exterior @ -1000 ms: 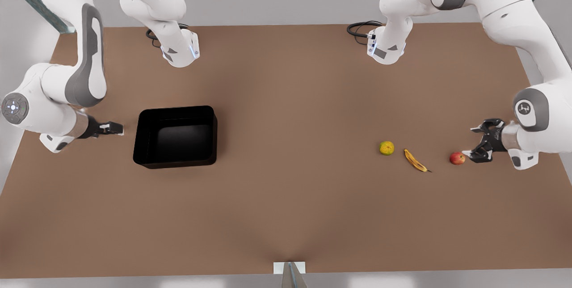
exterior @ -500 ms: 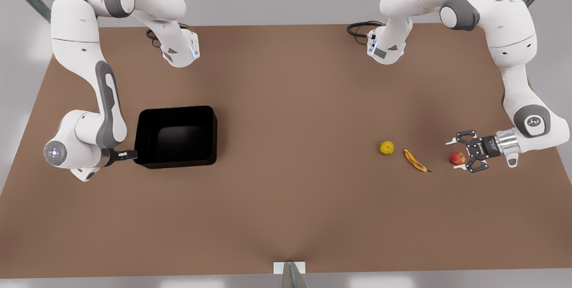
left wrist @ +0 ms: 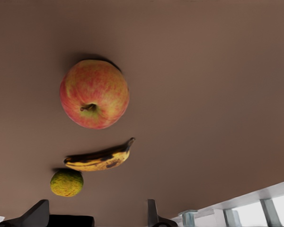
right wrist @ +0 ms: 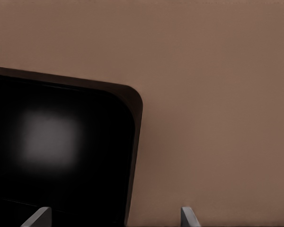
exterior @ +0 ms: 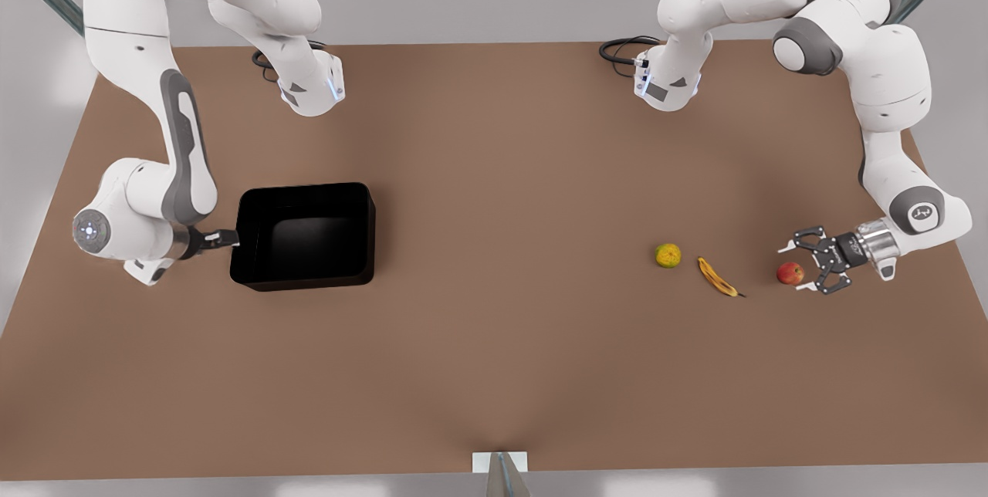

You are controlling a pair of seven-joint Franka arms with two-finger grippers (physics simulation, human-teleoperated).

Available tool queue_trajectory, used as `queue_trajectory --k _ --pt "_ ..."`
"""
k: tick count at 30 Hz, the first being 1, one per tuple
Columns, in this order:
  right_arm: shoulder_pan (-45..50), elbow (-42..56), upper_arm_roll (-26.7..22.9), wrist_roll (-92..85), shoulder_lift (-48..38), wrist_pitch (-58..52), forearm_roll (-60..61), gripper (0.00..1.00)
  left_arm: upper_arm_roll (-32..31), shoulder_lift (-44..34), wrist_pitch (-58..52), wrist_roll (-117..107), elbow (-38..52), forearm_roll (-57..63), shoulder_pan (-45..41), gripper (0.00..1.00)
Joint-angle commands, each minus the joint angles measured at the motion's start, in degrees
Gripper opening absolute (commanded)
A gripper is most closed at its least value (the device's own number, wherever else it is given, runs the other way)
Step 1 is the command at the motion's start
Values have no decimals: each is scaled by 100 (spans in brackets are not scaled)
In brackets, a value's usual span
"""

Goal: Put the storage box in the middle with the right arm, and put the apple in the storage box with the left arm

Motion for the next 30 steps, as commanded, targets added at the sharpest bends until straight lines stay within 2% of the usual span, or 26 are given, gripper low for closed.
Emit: queue_trajectory --k 1,4,7,20,21,22,23,24,30 --pt "3 -43 -1 0 -51 13 0 100 0 3 34 -2 0 -87 5 100" --pt "-94 -835 -18 0 -351 909 0 100 0 109 105 -2 62 -192 -4 100" --pt "-85 -1257 -9 -26 -448 1156 360 100 -9 197 34 -2 -17 -192 -4 100" --pt "-32 -1538 -18 -184 71 1683 431 100 -18 733 34 358 18 -342 462 100" --pt "-24 -1538 -18 -193 71 1674 422 79 -18 838 26 419 9 -474 541 100" --pt "-15 -1529 -1 -193 62 1656 404 41 -18 856 34 446 0 -509 558 100" --pt "-15 -1521 8 -193 45 1648 325 27 -18 891 26 455 -9 -606 567 100" --pt "-6 -1521 8 -193 27 1613 325 21 -18 926 34 455 -9 -676 567 100" --pt "-6 -1512 17 -404 36 1630 220 21 -53 918 -133 375 -9 -939 576 100"
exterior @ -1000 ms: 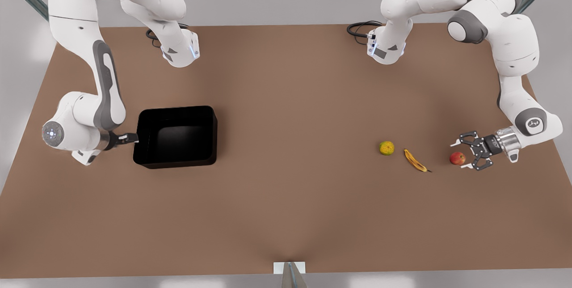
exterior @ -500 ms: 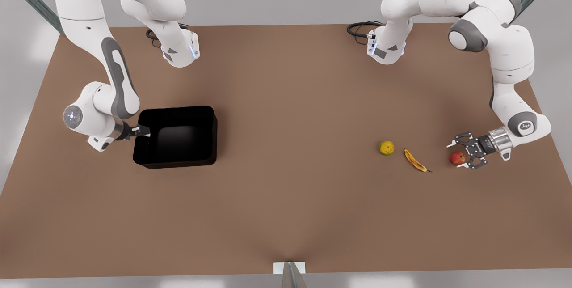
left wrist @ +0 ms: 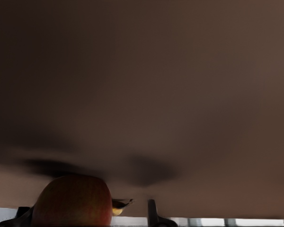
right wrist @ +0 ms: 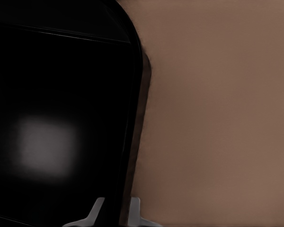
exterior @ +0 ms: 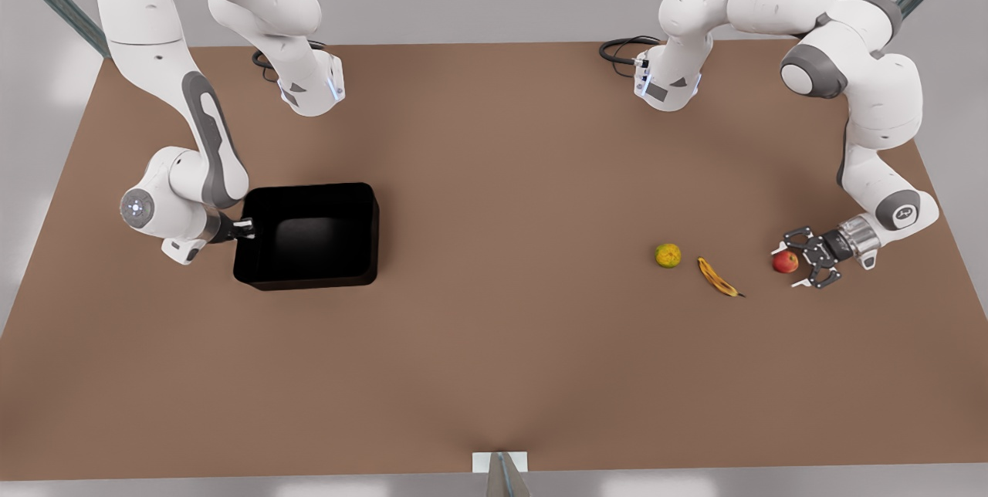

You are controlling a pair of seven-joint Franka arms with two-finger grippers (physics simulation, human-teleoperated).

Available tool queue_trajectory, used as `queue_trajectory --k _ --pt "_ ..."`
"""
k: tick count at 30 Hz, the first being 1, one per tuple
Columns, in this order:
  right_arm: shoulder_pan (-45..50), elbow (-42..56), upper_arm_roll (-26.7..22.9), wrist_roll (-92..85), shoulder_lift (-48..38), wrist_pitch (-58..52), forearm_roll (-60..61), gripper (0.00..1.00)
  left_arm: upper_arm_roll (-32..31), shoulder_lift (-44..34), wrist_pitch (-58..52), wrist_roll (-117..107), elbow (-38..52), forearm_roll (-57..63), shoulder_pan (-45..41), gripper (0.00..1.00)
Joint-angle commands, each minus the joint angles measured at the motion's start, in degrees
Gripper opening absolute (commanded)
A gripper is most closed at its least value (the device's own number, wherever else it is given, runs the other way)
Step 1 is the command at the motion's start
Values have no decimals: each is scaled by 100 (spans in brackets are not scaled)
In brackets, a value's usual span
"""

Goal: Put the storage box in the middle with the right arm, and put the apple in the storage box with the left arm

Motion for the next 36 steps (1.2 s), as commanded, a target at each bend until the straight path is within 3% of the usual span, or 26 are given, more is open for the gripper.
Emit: queue_trajectory --k 1,2,3,11,16,20,23,25,30,33,34,35,36 --pt "2 4 0 -1 1 1 -1 21 0 4 0 9 0 -134 8 98" --pt "2 4 0 -62 1 -8 -9 21 0 4 0 9 -9 -134 8 83" --pt "-7 4 0 -89 1 -17 -9 21 0 4 0 0 -9 -134 0 75" --pt "-7 118 176 -1152 -78 -87 1132 21 -26 21 -71 61 -132 -292 8 72" --pt "2 593 1292 -19 -43 -342 1713 21 -35 39 -36 61 -123 -292 0 53" --pt "2 962 2496 1571 71 -96 1977 21 -70 30 -53 0 -97 -292 0 50" --pt "1206 1840 2610 3013 598 -61 1749 21 -158 -181 -115 -237 360 -73 0 51" --pt "1663 2429 2619 4103 1073 -70 764 21 -483 -418 -106 -553 896 568 0 51" --pt "2191 2921 2610 4385 1530 -61 711 21 -2355 -1596 720 -563 1195 3802 -114 51" --pt "2279 3010 2619 4490 1741 335 703 21 -3128 -2246 799 -536 1160 5560 -765 51" --pt "2270 3001 2610 4499 1741 326 694 91 -3418 -2369 773 -536 1143 5912 -862 51" --pt "2261 3010 2610 4499 1741 317 676 100 -3647 -2405 729 -554 1143 6237 -914 51" --pt "2261 3019 2619 4499 1741 326 676 100 -3858 -2405 755 -571 1143 6501 -967 51"
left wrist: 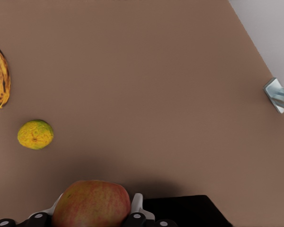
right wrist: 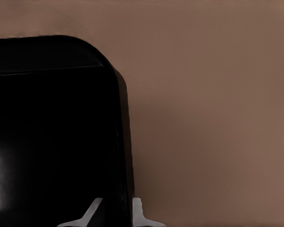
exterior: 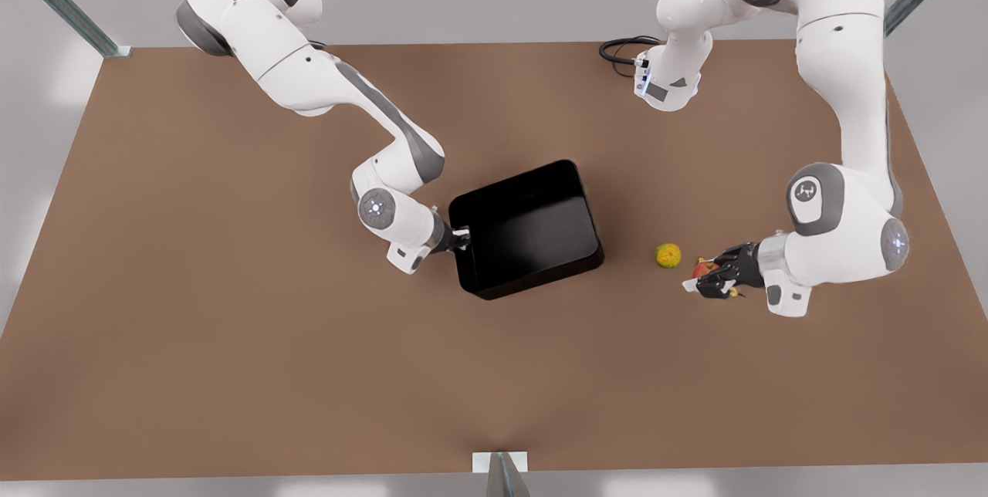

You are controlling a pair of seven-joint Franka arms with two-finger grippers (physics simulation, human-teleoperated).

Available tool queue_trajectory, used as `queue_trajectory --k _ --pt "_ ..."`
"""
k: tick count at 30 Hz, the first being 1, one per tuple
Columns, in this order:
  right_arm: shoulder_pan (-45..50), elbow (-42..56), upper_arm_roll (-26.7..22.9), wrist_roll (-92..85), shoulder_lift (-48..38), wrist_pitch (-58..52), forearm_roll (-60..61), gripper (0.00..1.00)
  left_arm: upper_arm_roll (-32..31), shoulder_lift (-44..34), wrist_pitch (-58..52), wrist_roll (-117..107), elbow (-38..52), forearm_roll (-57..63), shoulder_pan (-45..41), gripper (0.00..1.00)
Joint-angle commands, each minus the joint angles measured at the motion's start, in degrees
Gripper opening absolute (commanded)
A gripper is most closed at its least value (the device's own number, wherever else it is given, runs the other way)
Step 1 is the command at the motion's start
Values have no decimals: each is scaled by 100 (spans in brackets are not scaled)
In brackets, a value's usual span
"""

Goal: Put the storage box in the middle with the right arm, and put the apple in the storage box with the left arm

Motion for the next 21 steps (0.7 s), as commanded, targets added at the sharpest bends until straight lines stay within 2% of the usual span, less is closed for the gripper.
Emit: queue_trajectory --k 1,4,5,7,10,11,16,17,18,19,20,21 --pt "4 5 9 -16 0 3 28 100 -152 6 3 -2 -1 1298 14 51" --pt "-40 93 9 -104 -9 -41 19 100 -829 50 30 -142 -80 2168 -109 51" --pt "-145 356 0 -200 -44 -392 19 100 -1093 93 47 -485 -98 2458 -153 51" --pt "-681 796 18 -921 -413 -1754 37 100 -1436 190 284 -1284 -107 2783 -381 51" --pt "-1376 814 0 -1738 -1150 -3142 -244 100 -1436 208 600 -2189 -221 2986 -1207 51" --pt "-1569 796 -18 -1897 -1397 -3539 -700 100 -1436 234 671 -2515 -230 3161 -1410 51" --pt "-1921 814 -70 -2012 -2047 -4532 -1589 100 -1673 524 1392 -2955 -467 3390 -1753 54" --pt "-1956 866 -281 -1950 -2583 -4752 -1624 100 -1673 568 1410 -2973 -458 3460 -1875 57" --pt "-1956 1472 -615 -1994 -2777 -5445 -1589 100 -1664 673 1418 -3043 -450 3530 -2078 58" --pt "-1965 1807 -878 -1880 -3119 -5728 -1703 100 -1664 691 1410 -3078 -441 3662 -2104 89" --pt "-2009 851 -1247 -1871 -4208 -5448 -1818 100 -1655 674 1295 -3113 -467 3601 -2148 100" --pt "-1930 -363 -1723 -2143 -5001 -4576 -1256 100 -1673 638 1094 -3148 -537 3470 -2175 100"
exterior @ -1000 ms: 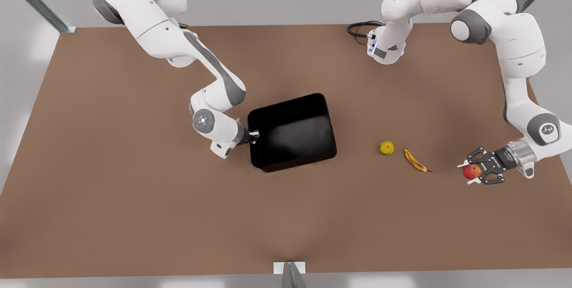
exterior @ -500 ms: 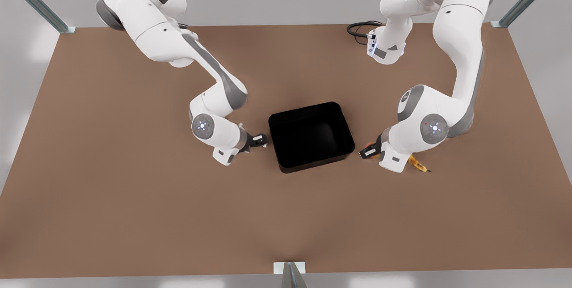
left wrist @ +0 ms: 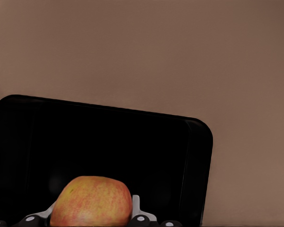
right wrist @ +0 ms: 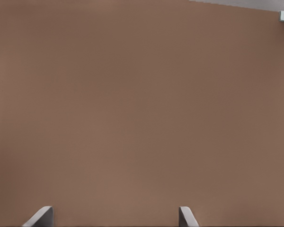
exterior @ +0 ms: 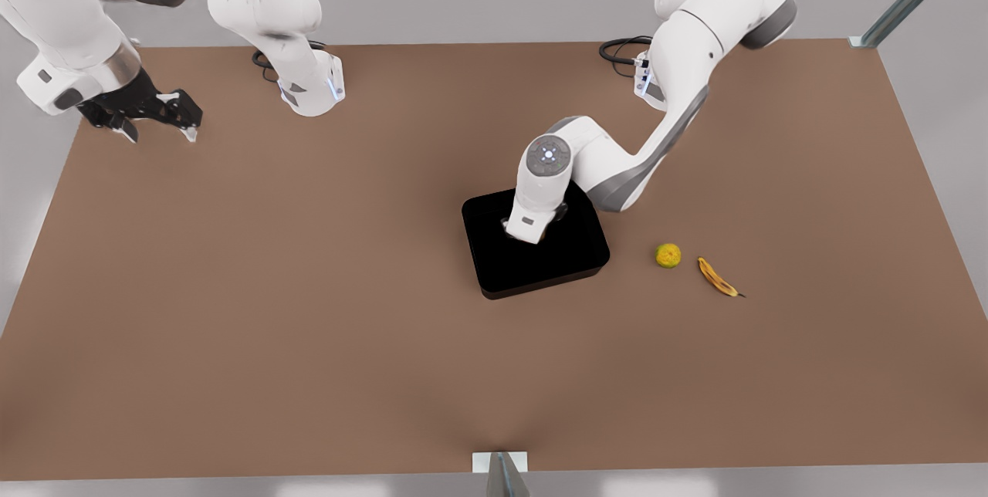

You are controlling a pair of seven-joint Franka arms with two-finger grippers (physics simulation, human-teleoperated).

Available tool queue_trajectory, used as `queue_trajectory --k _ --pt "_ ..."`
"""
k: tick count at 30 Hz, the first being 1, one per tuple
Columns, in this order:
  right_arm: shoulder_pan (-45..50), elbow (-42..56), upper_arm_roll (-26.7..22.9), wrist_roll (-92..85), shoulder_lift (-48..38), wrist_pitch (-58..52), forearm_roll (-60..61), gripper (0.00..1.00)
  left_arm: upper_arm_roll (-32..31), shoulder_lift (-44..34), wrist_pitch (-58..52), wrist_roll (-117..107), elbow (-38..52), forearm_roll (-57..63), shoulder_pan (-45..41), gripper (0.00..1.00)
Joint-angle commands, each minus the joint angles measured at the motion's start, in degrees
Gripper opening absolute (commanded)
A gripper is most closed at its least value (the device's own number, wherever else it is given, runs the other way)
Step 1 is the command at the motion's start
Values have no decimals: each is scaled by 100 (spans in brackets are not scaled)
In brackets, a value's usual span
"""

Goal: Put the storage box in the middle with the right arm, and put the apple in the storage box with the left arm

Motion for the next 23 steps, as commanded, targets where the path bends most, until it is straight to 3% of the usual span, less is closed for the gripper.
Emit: queue_trajectory --k 1,3,5,6,8,10,13,14,17,19,23 --pt "-15 -6 -9 -23 4 5 8 100 -1 -2 -5 1 0 -251 -4 100" --pt "11 -59 -27 -50 -22 31 8 100 -1 -11 12 1 -27 -269 -4 100" --pt "977 -296 -694 487 -110 171 -71 100 -1 -11 -5 72 -35 -261 -13 100" --pt "1390 -1060 -1107 495 -645 901 -124 100 8 -54 -5 45 -35 -287 -4 100" --pt "1426 -912 -1170 487 -523 805 -124 100 702 -942 -243 1370 -650 -867 -13 100" --pt "1435 -903 -1170 495 -514 735 -88 100 1932 -1768 -541 3646 -818 -1710 -4 100" --pt "1444 -912 -1170 487 -523 726 -80 100 3866 -2595 -2193 6935 -458 -2405 -4 100" --pt "1453 -929 -1135 487 -523 726 -80 100 3910 -2322 -2694 6971 333 -2379 -4 100" --pt "1435 -912 -1064 487 -523 796 -71 100 3893 -2217 -2862 6962 606 -2370 -13 100" --pt "1435 -929 -1064 495 -549 796 -80 100 3884 -1680 -3108 6962 1362 -2370 -13 100" --pt "1426 -929 -1090 487 -532 805 -80 100 3893 -1786 -3117 6945 1257 -2335 -13 100"
